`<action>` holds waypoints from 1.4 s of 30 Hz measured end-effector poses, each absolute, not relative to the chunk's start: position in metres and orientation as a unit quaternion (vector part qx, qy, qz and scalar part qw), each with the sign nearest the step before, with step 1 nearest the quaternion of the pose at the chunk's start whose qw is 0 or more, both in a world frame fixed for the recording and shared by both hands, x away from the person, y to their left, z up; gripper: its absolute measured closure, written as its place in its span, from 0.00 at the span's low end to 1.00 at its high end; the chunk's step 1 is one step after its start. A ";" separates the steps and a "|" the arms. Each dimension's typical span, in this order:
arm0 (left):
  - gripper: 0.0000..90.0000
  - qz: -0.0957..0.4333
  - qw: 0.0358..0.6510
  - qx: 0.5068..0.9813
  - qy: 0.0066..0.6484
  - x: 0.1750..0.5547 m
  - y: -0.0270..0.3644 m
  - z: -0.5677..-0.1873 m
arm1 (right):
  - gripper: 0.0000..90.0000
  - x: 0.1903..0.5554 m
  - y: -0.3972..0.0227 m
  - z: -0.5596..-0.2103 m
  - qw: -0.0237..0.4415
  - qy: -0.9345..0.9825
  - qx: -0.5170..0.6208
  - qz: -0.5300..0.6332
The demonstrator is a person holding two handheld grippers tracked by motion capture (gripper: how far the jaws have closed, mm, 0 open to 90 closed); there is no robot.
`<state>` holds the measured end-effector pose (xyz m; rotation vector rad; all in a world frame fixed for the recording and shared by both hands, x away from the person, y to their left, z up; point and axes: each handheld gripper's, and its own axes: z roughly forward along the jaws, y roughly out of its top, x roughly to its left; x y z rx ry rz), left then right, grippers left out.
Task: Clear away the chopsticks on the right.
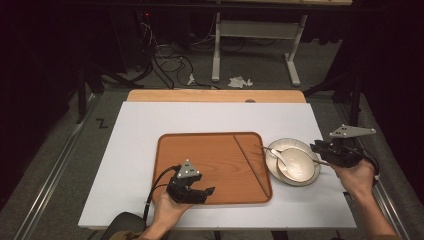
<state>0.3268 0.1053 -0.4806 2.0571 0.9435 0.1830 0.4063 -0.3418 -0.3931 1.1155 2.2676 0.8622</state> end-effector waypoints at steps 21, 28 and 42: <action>0.38 0.070 0.421 0.821 0.379 0.328 0.105 -0.481 | 0.81 0.425 -0.373 -0.437 0.188 0.832 0.448 0.268; 0.38 0.071 0.422 0.820 0.380 0.328 0.106 -0.481 | 0.78 0.429 -0.373 -0.443 0.177 0.837 0.451 0.255; 0.38 0.073 0.421 0.822 0.377 0.327 0.105 -0.481 | 0.76 0.436 -0.363 -0.451 0.159 0.857 0.436 0.223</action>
